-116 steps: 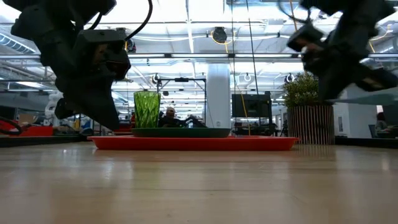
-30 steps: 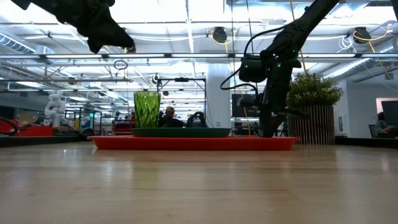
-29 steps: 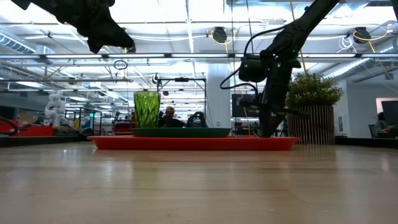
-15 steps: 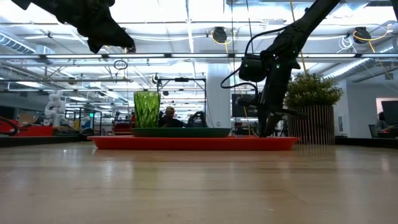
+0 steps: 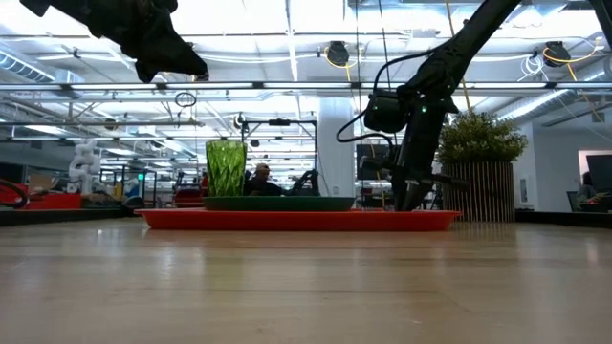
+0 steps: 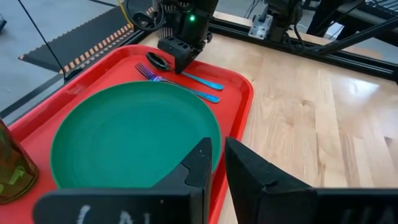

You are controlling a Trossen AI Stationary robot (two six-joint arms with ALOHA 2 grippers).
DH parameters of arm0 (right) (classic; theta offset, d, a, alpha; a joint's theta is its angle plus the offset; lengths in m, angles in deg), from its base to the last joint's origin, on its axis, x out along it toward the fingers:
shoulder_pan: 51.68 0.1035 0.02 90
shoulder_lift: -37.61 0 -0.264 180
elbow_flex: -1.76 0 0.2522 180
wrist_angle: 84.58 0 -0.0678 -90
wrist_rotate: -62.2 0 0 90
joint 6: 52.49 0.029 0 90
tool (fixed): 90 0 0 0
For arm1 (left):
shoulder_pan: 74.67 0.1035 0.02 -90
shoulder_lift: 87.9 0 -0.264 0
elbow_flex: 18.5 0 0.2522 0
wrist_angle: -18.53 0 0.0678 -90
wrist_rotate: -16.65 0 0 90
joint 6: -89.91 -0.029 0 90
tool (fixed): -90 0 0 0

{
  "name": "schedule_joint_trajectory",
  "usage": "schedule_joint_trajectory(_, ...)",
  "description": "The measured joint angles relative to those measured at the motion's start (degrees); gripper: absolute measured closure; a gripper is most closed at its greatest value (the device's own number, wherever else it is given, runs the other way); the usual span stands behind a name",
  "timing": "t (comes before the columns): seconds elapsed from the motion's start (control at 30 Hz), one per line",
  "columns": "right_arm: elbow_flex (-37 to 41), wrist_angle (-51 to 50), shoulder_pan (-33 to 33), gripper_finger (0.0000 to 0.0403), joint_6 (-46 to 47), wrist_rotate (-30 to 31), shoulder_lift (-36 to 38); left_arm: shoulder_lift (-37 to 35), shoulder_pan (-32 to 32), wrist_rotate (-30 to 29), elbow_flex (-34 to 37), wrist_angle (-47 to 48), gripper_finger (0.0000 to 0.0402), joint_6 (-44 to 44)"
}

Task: Pick and place plate/cup/fork/spoon on tray
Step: Put the blue spoon on the orange serving tray to the right of the blue fork

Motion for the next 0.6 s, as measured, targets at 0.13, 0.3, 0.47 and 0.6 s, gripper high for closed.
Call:
schedule_joint_trajectory(0.13,0.0,0.1,0.0,0.0384,-0.1,0.0,0.0,0.0,0.0,0.3,0.0,0.0,0.0353,0.0)
schedule_joint_trajectory(0.3,0.0,0.1,0.0,0.0383,-0.3,0.2,0.0,0.0,0.0,0.3,0.0,0.0,0.0353,0.0)
schedule_joint_trajectory(0.47,0.0,0.5,0.0,0.0383,-0.9,0.4,0.0,0.0,0.0,0.3,0.0,0.1,0.0353,0.3)
schedule_joint_trajectory(0.6,0.1,1.7,0.0,0.0383,-1.5,0.6,-0.1,0.0,0.0,0.3,0.0,0.5,0.0353,1.6)
